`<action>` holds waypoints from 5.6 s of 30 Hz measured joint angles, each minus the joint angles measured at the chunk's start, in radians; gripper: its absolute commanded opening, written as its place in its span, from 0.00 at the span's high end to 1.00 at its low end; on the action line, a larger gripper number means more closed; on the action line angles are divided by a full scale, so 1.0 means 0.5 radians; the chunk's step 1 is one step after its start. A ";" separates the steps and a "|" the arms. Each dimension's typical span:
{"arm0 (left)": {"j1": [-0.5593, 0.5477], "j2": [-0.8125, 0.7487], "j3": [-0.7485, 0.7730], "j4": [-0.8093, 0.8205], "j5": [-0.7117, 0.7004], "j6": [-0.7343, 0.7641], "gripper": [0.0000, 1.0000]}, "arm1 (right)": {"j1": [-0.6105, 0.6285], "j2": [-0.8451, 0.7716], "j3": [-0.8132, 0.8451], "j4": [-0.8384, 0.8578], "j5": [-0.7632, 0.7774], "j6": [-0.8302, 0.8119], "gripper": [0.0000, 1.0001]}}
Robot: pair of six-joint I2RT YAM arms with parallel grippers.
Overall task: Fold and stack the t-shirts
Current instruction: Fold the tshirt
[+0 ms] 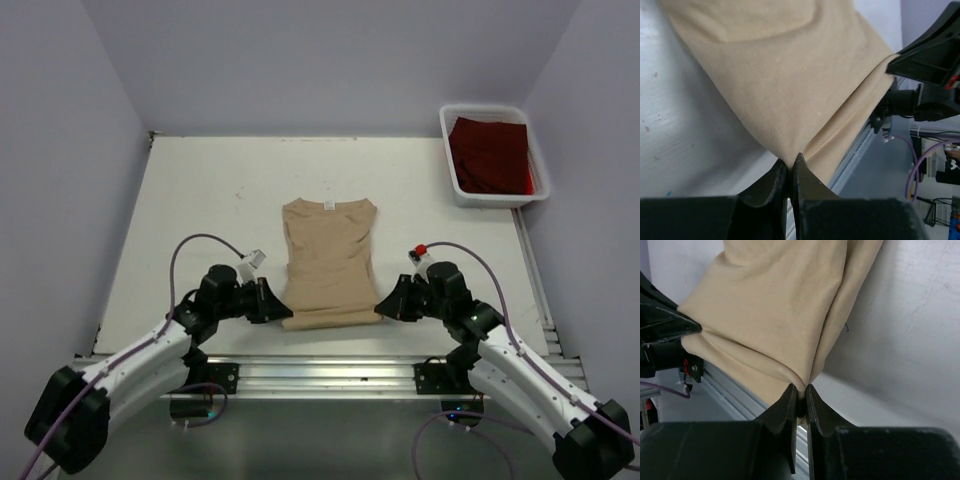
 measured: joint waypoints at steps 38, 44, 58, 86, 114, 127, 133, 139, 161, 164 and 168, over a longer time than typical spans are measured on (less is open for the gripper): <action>0.539 1.714 1.604 -0.162 -0.415 0.468 1.00 | -0.090 2.023 1.460 0.473 0.540 -0.384 1.00; 0.568 1.919 1.785 -0.088 -0.243 0.480 1.00 | -0.121 2.094 1.476 0.498 0.575 -0.361 1.00; 0.578 1.784 1.853 -0.089 0.037 0.488 1.00 | -0.133 1.756 1.344 0.507 0.625 -0.346 1.00; 0.561 2.979 3.198 0.378 0.474 0.222 0.00 | -0.172 2.301 1.692 0.513 1.376 -0.167 0.16; 0.506 2.236 1.915 0.477 0.358 0.591 1.00 | -0.173 2.371 1.505 0.680 0.274 -0.220 1.00; 0.449 2.248 1.620 0.712 0.207 0.629 1.00 | -0.128 2.391 1.398 0.793 0.237 -0.231 1.00; 0.175 1.789 1.088 0.671 -0.047 0.558 1.00 | 0.024 2.026 1.012 0.709 0.327 -0.231 1.00; -0.113 1.354 0.682 0.510 -0.206 0.340 1.00 | 0.358 1.624 0.675 0.531 0.489 -0.159 1.00; -0.938 0.902 0.793 -0.358 -0.752 -0.197 1.00 | 0.616 1.025 0.488 -0.043 0.563 0.068 1.00; -0.940 0.964 0.940 -0.410 -0.806 -0.166 1.00 | 0.623 1.024 0.494 -0.022 0.546 0.086 1.00; -0.941 1.002 1.023 -0.430 -0.829 -0.146 1.00 | 0.639 0.988 0.497 -0.005 0.502 0.117 1.00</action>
